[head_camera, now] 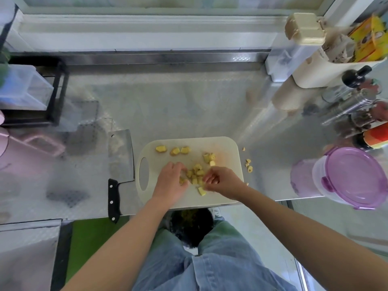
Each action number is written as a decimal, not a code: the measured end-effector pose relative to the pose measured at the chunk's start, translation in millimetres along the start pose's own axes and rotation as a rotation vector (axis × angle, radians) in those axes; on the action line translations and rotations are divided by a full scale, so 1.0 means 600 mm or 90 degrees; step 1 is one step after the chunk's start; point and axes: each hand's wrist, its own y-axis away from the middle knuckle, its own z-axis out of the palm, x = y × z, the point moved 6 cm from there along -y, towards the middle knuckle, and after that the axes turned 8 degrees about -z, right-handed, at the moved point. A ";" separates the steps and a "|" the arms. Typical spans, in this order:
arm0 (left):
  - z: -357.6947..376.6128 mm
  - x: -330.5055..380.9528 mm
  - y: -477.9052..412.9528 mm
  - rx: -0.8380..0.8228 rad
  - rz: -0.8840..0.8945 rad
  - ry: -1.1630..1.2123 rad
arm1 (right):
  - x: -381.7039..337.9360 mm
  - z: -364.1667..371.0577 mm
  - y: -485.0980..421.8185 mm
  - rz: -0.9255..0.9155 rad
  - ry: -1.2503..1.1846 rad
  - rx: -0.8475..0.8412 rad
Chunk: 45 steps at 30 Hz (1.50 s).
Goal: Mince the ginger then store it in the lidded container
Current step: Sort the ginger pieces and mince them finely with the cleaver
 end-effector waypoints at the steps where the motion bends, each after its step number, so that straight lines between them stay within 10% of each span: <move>1: -0.001 0.001 0.001 0.001 -0.002 0.001 | 0.000 0.012 0.002 -0.006 0.018 -0.041; 21: -0.012 -0.002 0.014 -0.028 0.011 0.004 | -0.033 0.051 0.010 -0.264 0.377 -0.092; 31: -0.056 0.016 -0.011 0.094 0.011 -0.020 | -0.028 -0.050 -0.050 -0.026 0.065 0.153; 45: -0.072 0.044 -0.112 0.132 0.055 -0.208 | -0.032 -0.045 -0.157 0.073 -0.048 0.108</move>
